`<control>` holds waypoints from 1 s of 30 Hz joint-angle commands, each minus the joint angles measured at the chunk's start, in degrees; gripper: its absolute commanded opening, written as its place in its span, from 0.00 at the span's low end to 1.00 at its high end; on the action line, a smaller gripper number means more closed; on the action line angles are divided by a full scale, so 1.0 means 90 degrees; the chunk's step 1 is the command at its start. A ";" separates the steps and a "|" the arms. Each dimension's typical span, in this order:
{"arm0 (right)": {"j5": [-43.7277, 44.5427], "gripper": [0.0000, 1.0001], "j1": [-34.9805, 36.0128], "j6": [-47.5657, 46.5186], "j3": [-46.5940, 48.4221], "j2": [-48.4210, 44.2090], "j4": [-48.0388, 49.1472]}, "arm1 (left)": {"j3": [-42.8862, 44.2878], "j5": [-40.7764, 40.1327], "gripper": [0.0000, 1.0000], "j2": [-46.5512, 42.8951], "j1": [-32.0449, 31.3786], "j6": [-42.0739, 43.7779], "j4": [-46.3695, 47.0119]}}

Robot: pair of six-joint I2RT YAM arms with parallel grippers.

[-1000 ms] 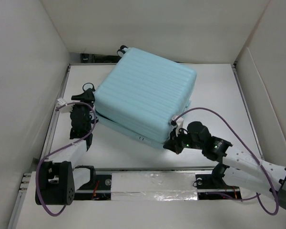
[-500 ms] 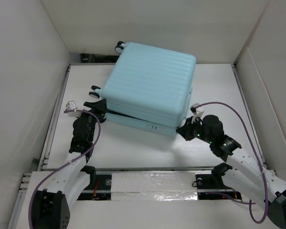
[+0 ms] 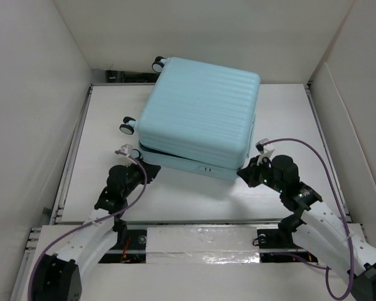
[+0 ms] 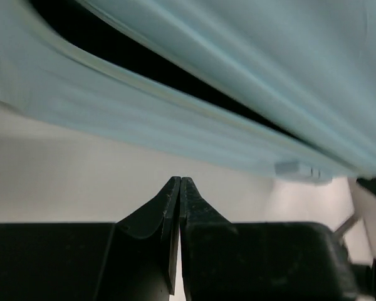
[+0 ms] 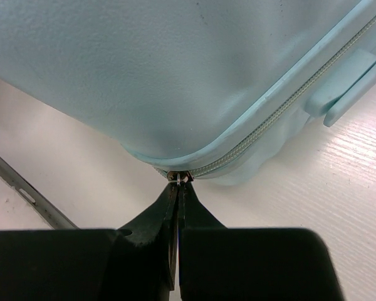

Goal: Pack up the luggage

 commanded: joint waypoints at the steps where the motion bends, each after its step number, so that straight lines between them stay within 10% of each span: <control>1: -0.0257 0.00 -0.0040 -0.0023 0.0331 -0.0350 0.1668 | 0.0574 -0.0253 0.00 0.0469 -0.1208 0.0474 0.0309; 7: -0.0082 0.00 -0.0040 0.0035 0.0194 -0.0350 0.1726 | 0.1753 -0.2344 0.35 0.2740 -0.3854 0.0357 0.0885; 13: -0.0218 0.00 -0.0040 -0.0014 0.0146 -0.0409 0.1667 | 0.2126 -0.1946 0.53 0.3945 -0.3790 0.0025 0.1862; 30: -0.0005 0.00 0.0642 0.0142 -0.0167 -0.0448 0.1755 | 0.3084 -0.1233 0.41 0.5498 -0.3917 0.0006 0.2838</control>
